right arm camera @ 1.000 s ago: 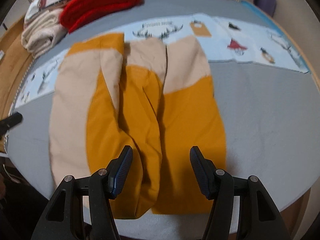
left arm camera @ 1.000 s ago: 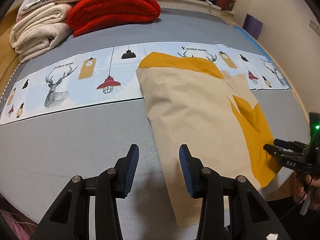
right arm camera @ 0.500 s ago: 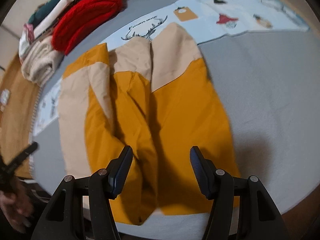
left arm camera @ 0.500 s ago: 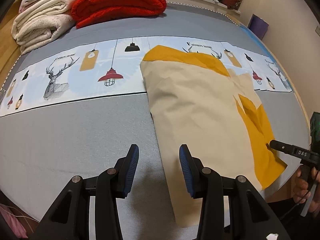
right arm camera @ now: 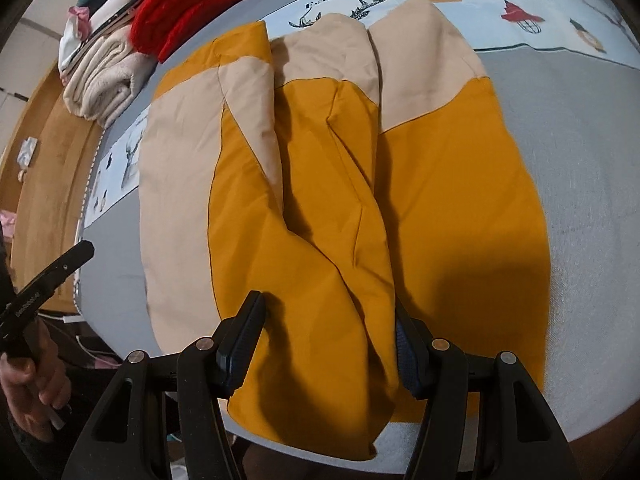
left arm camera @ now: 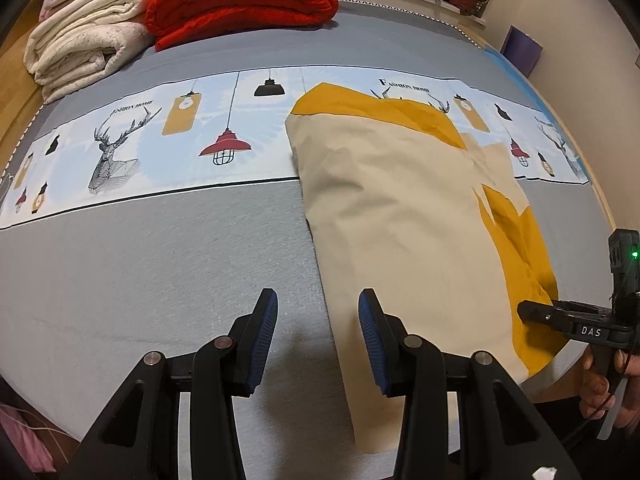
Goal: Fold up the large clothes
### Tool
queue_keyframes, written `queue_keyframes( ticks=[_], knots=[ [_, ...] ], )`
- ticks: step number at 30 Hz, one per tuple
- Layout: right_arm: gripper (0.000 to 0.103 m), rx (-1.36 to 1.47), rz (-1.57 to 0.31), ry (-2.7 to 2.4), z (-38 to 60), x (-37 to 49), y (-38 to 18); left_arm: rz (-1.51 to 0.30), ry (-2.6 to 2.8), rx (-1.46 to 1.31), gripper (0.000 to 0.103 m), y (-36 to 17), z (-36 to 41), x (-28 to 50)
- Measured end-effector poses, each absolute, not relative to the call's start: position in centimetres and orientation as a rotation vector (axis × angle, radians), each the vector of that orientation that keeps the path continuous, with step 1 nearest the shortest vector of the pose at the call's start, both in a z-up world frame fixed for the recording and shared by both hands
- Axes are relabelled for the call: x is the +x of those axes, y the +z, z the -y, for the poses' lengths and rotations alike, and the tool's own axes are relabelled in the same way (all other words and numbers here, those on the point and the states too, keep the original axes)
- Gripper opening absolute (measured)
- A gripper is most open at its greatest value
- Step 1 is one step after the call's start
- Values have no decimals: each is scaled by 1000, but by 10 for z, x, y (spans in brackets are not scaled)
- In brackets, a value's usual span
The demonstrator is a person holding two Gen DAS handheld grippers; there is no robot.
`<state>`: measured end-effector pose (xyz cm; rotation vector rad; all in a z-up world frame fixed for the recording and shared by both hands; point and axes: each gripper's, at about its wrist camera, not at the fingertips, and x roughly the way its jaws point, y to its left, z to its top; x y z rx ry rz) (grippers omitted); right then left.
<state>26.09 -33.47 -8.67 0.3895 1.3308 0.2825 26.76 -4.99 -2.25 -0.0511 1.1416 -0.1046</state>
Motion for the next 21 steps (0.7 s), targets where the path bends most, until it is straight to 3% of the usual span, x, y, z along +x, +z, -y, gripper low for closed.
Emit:
queue_keyframes(
  ticks=[3, 4, 5, 7, 8, 21],
  knots=[
    [60, 349, -1314, 281, 327, 261, -83, -1141, -105, -52, 38, -22, 50, 267],
    [54, 324, -1306, 285, 323, 260, -81, -1141, -105, -51, 38, -22, 50, 267],
    [39, 305, -1299, 288, 321, 260, -78, -1140, -104, -50, 38, -22, 49, 267],
    [19, 264, -1267, 308, 314, 259, -70, -1141, -105, -51, 38, -22, 49, 267],
    [14, 252, -1248, 319, 312, 258, -65, -1142, -106, -51, 38, -22, 49, 267],
    [9, 218, -897, 426, 318, 221, 34, -1143, -105, -53, 38, -22, 58, 265]
  ],
)
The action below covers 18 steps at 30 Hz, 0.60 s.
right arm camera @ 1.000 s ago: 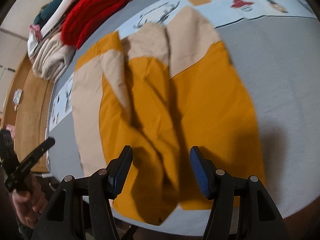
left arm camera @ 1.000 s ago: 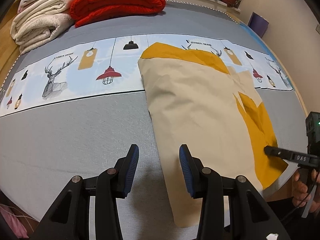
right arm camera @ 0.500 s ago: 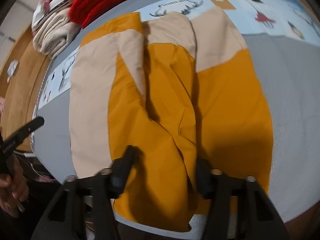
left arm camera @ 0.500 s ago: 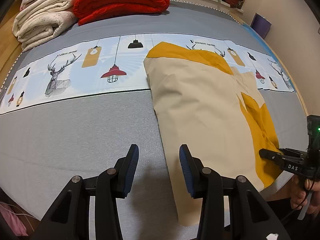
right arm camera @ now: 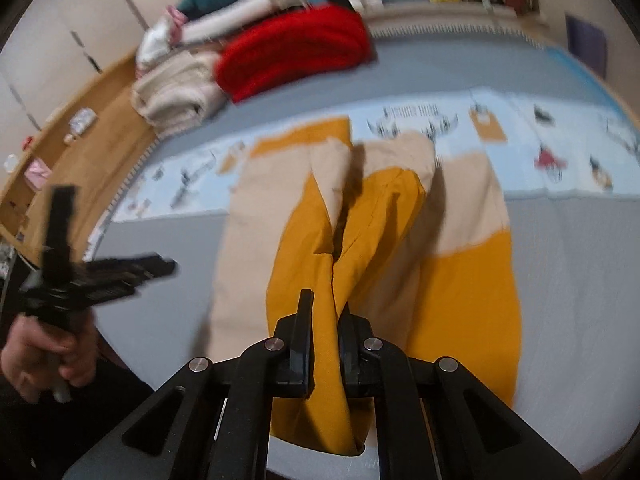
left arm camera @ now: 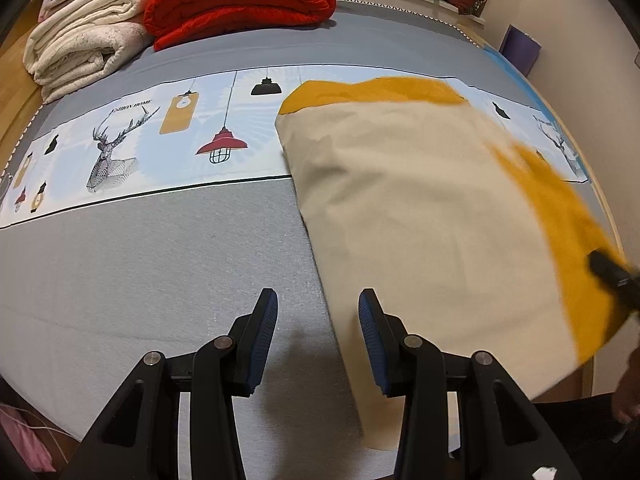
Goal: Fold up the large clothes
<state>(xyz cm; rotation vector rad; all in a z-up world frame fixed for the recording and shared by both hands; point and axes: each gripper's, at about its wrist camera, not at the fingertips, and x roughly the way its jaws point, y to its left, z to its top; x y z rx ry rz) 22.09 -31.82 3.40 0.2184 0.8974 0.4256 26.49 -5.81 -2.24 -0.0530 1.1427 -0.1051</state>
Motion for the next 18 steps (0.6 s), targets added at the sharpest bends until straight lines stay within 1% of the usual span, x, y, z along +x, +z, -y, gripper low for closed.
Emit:
queue_keyframes(
  ticks=[5, 11, 14, 18],
  knots=[
    [9, 218, -734, 444, 330, 193, 78, -1142, -112, -64, 38, -23, 62, 267],
    [9, 265, -690, 321, 382, 175, 85, -1144, -130, -79, 38, -24, 69, 269],
    [9, 306, -744, 227, 416, 173, 66, -1148, -144, -78, 38, -25, 74, 270],
    [8, 274, -1009, 107, 439, 189, 7, -1166, -188, -95, 38, -27, 77, 271]
  ],
)
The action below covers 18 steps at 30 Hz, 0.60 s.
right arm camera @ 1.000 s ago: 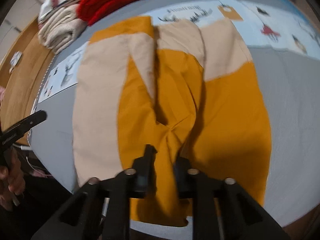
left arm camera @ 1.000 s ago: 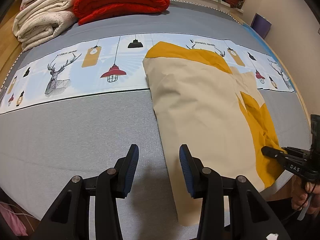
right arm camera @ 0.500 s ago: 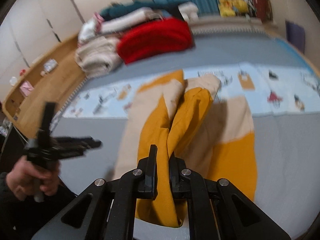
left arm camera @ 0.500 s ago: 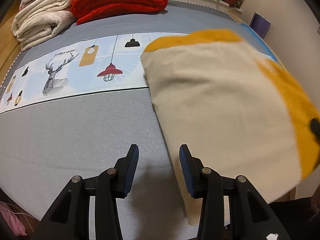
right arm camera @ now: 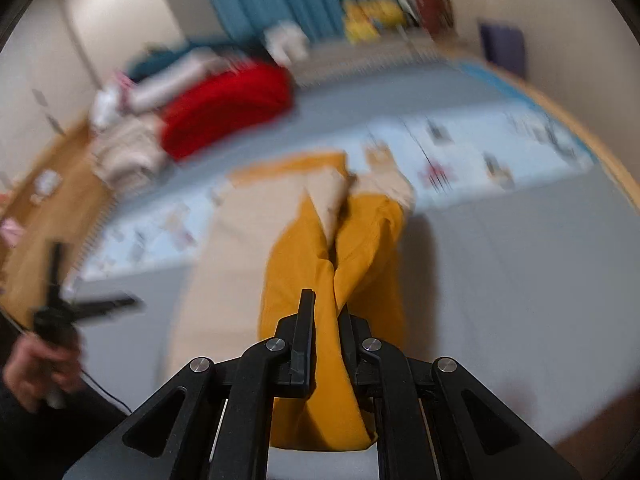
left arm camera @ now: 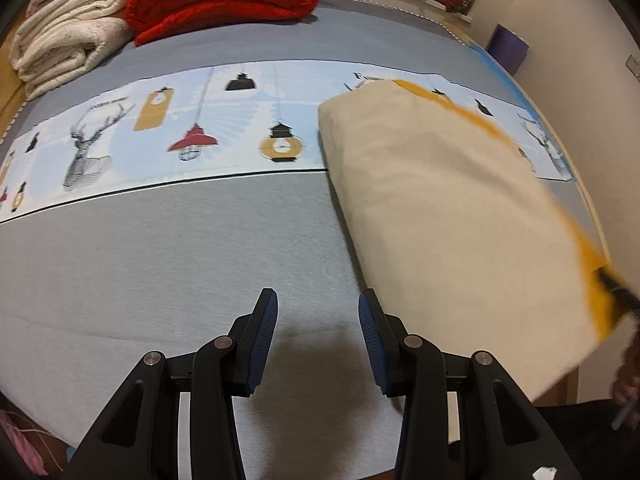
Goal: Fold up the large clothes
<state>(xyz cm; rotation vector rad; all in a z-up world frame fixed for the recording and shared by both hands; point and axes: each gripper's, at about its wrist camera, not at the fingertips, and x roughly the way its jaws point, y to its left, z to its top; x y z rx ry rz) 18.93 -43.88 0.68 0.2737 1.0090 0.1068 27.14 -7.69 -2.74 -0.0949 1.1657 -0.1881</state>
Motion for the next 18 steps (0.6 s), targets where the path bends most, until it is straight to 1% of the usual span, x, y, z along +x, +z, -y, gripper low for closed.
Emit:
queue_keyframes(
  ticks=[3, 8, 9, 11, 13, 16, 18],
  knots=[
    [9, 233, -1119, 70, 440, 195, -22, -1184, -238, -111, 38, -30, 84, 271],
    [10, 235, -1149, 78, 439, 199, -29, -1272, -412, -125, 38, -43, 111, 267],
    [13, 252, -1162, 88, 440, 199, -32, -1284, -447, -104, 38, -45, 120, 263],
    [25, 277, -1183, 86, 443, 201, -40, -1302, -508, -42, 38, -50, 136, 256],
    [30, 301, -1202, 103, 448, 200, -49, -1325, -534, 44, 38, -58, 152, 249],
    [31, 281, -1267, 116, 445, 201, -69, -1343, -489, 216, 38, -76, 172, 242],
    [30, 238, -1328, 123, 441, 203, -86, -1338, -469, 253, 42, -79, 176, 241]
  ],
)
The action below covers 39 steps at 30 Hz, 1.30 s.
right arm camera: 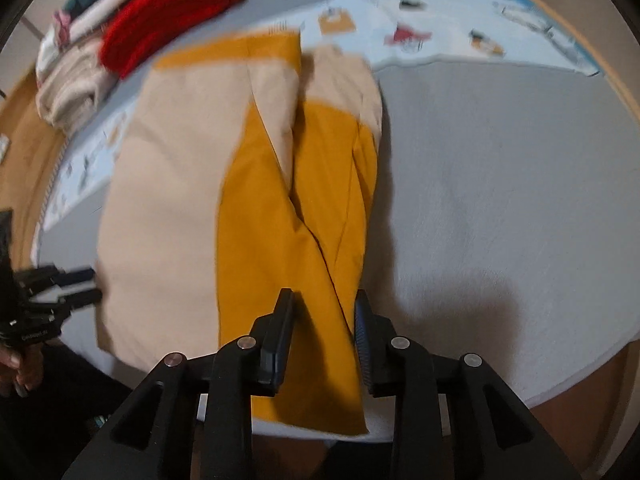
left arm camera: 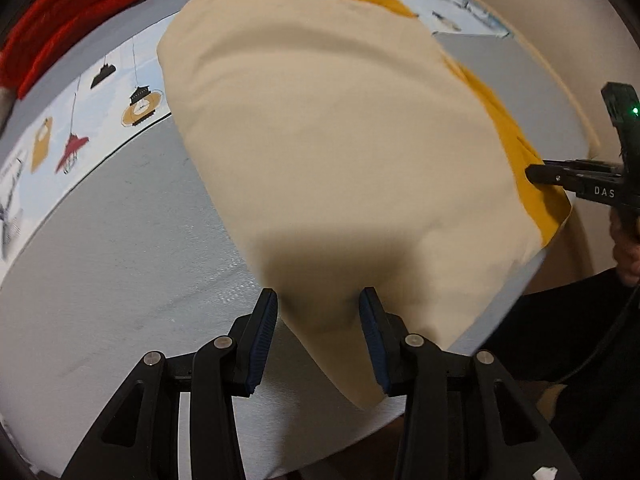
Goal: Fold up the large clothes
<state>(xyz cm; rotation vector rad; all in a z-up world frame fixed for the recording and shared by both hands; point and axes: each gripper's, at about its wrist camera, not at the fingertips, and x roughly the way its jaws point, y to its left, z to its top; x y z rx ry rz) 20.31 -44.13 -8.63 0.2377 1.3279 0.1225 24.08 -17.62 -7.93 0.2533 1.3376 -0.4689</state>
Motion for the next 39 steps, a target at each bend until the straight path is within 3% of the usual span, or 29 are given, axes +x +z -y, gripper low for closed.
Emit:
queue_keyframes(
  ticks=[7, 11, 13, 15, 17, 23, 30, 33, 35, 36, 37, 39],
  knots=[
    [31, 154, -1439, 95, 434, 206, -117, -1336, -463, 255, 44, -81, 176, 237],
    [34, 171, -1348, 97, 436, 210, -99, -1349, -465, 223, 45, -78, 171, 240],
    [36, 208, -1277, 96, 441, 212, -87, -1344, -476, 184, 50, -73, 166, 247],
    [45, 304, -1225, 99, 451, 216, -80, -1320, -458, 91, 67, -63, 152, 259],
    [61, 373, -1220, 107, 455, 221, -81, -1306, -417, -35, 71, -58, 134, 274],
    [63, 390, -1329, 117, 440, 241, -109, -1400, -306, -453, 72, -97, 80, 330],
    [64, 433, -1353, 100, 443, 248, -121, -1437, -396, -804, 74, -150, 72, 378],
    [55, 423, -1351, 93, 441, 251, -122, -1435, -435, -867, 80, -168, 79, 389],
    [30, 416, -1342, 108, 440, 258, -123, -1428, -443, -877, 80, -174, 84, 392],
    [24, 405, -1332, 124, 436, 258, -122, -1419, -442, -870, 79, -174, 87, 393],
    [15, 388, -1322, 134, 430, 261, -119, -1403, -427, -828, 75, -170, 91, 394],
    [11, 324, -1286, 161, 417, 260, -110, -1389, -390, -760, 48, -159, 97, 394]
  ],
)
